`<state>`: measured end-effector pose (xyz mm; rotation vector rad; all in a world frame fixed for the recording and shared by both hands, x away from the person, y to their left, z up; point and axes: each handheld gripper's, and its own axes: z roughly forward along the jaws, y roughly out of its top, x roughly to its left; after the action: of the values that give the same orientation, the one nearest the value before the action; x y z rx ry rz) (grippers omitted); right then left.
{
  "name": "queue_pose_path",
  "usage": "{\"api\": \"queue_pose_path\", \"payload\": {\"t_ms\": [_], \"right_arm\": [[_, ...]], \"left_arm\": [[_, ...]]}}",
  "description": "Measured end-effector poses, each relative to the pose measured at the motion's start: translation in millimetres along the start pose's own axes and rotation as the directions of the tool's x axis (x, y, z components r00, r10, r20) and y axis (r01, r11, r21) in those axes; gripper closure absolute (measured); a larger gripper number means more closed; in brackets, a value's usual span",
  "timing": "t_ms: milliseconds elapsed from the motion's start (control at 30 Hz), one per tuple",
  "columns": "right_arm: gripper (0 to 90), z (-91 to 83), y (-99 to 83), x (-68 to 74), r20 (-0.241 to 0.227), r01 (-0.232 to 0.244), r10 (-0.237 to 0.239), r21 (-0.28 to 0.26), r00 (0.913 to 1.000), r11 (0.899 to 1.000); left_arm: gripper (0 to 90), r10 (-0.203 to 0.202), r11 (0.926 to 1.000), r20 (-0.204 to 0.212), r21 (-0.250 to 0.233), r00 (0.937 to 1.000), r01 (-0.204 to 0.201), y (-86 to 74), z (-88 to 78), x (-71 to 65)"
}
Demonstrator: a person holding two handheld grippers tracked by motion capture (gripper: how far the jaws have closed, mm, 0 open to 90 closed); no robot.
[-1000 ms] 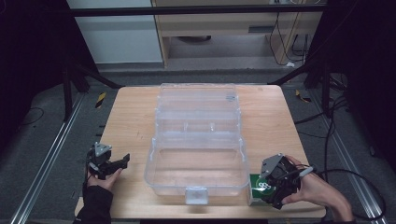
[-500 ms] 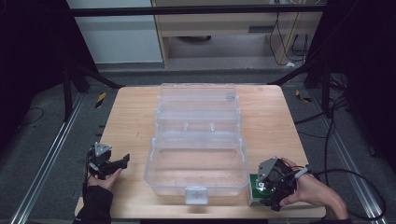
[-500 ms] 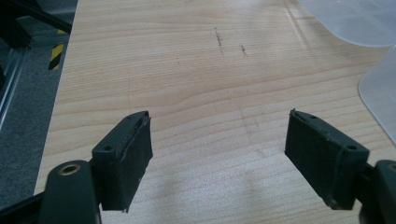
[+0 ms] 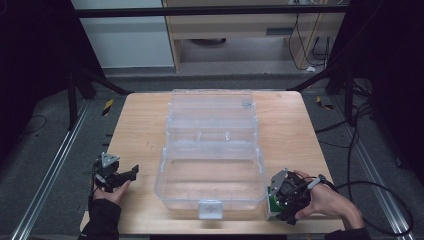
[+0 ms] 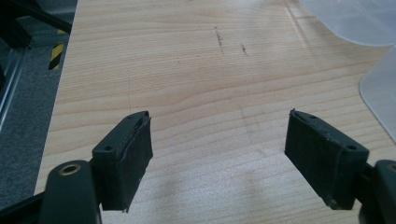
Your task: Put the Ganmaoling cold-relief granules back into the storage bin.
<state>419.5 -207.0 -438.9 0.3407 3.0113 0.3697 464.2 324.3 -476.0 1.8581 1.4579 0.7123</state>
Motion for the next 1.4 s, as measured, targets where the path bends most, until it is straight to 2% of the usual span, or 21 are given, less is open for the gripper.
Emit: {"api": "queue_pose_path", "payload": {"t_ms": [300,500,733,800,1067,1400], "right_arm": [[11.3,1.9,-4.1,-1.4,-0.004,0.012,-0.012,-0.015,0.9999,1.0],[15.7,-2.1,-7.8,-1.8,-0.014,-0.022,0.022,-0.022,0.9997,1.0],[16.2,-4.3,-9.2,-0.7,-0.008,-0.039,0.039,-0.027,0.9992,0.999],[16.2,-5.3,-9.9,-1.3,-0.008,-0.027,0.027,-0.029,0.9996,0.999],[16.2,-19.9,-15.7,2.6,0.0,-0.047,0.047,-0.05,0.9989,0.998],[16.3,-49.1,-18.2,4.5,0.016,-0.06,0.061,-0.067,0.998,0.996]], "left_arm": [[22.6,0.002,1.0,-0.001,0.0,1.0,-0.002,0.1,0.1,-0.3],[22.7,0.002,1.0,-0.001,0.001,1.0,-0.002,0.0,0.3,-0.3],[22.8,0.002,1.0,-0.001,0.001,1.0,-0.002,0.0,0.4,-0.2],[22.8,0.002,1.0,-0.002,0.001,1.0,-0.002,0.0,0.4,-0.3],[22.9,0.002,1.0,-0.001,0.001,1.0,-0.002,0.1,0.5,-0.8],[23.0,0.001,1.0,-0.001,0.002,1.0,-0.001,0.1,0.4,-0.8]]}}
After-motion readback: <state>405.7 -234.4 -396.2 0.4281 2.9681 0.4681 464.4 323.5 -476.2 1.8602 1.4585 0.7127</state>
